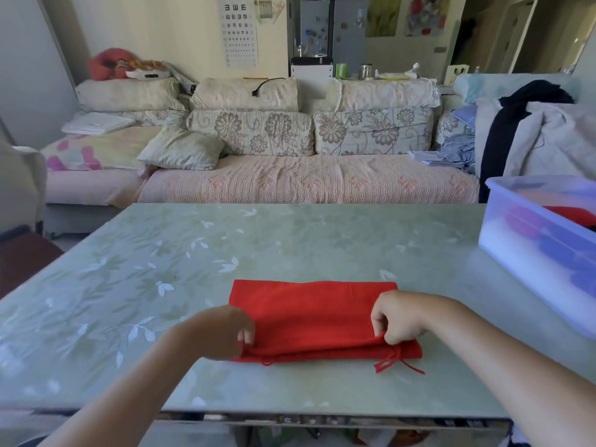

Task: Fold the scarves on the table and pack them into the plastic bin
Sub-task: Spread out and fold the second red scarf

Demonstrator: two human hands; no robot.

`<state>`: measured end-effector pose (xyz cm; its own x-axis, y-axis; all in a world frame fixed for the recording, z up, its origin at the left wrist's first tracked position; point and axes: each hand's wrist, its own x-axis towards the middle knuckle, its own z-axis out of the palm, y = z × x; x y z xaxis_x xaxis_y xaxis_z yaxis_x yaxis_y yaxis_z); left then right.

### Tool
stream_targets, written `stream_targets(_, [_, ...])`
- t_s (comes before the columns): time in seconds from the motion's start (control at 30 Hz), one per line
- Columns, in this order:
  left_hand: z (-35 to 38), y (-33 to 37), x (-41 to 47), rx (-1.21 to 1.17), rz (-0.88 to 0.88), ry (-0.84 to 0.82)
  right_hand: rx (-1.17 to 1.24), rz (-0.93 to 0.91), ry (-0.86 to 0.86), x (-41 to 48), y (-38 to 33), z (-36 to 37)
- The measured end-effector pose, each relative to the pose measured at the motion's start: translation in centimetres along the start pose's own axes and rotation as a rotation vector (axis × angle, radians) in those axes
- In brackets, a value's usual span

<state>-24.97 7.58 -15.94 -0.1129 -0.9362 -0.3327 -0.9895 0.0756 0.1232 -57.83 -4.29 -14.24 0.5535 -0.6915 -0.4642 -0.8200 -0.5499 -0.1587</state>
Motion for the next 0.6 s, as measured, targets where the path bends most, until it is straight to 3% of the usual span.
stream_targets(0.07, [0.4,0.5,0.0,-0.023,-0.012,0.013,-0.017,0.030,-0.042,0.0,-0.8,0.5])
stream_targets(0.13, [0.7,0.5,0.9,-0.074,-0.035,0.174,-0.008,0.071,0.020,0.0,-1.6,0.3])
stream_targets(0.23, [1.1,0.0,3.2,-0.210,0.095,0.497,-0.164,0.023,0.375,1.2,-2.1,0.5])
stream_targets(0.33, [1.2,0.6,5.3,-0.150,0.126,0.627,-0.155,-0.083,0.601,3.0,-2.9,1.4])
stream_targets(0.43, [2.2,1.4,7.0,-0.016,0.072,0.470,-0.117,-0.138,0.579,4.6,-3.7,2.5])
stream_targets(0.5, [3.2,1.9,7.5,0.035,0.060,0.303,-0.114,-0.132,0.463,5.5,-3.2,3.2])
stream_targets(0.6, [4.1,2.5,7.5,0.103,0.080,0.212,-0.188,-0.105,0.268,6.1,-0.6,4.1])
